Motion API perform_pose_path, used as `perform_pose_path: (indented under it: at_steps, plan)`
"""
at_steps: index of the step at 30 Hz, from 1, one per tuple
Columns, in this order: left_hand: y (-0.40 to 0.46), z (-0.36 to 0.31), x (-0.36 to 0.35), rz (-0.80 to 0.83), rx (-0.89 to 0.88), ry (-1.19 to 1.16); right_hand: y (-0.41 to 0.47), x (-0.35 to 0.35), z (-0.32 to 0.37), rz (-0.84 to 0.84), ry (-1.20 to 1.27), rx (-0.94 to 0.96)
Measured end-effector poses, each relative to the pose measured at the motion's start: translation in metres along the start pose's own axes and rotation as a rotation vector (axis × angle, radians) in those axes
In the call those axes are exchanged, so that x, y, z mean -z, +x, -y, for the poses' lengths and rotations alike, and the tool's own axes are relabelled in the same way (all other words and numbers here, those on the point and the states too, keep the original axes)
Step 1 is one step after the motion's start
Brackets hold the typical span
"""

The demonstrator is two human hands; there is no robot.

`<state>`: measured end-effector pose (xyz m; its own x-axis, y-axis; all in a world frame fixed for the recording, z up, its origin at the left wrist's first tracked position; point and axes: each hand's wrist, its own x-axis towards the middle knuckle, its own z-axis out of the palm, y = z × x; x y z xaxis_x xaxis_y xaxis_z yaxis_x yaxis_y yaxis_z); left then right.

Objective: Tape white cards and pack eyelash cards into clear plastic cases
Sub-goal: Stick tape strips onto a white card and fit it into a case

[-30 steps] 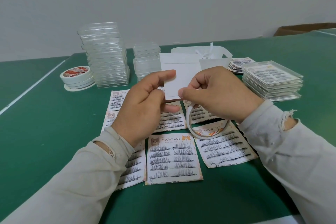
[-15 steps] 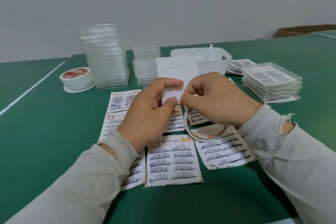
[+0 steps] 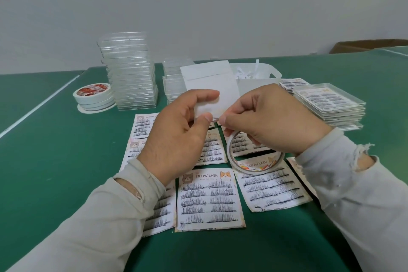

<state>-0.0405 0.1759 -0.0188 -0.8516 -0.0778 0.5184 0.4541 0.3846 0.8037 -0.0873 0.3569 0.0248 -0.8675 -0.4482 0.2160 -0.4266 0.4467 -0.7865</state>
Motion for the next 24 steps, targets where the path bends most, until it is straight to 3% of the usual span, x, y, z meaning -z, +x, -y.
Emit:
perform_pose_path:
  at_steps: [4,10,24]
  plan:
    - [0.0027,0.0004,0.0057,-0.056,0.035,-0.064,-0.0015,0.0025,-0.0002,-0.109,-0.115,-0.011]
    - [0.0048,0.0015,0.0041,-0.091,0.165,-0.319,-0.0019,0.0022,-0.0012,-0.120,-0.186,0.025]
    - [0.0025,0.0033,0.0007,-0.099,0.081,-0.309,0.0007,0.0038,-0.0023,-0.209,-0.273,0.012]
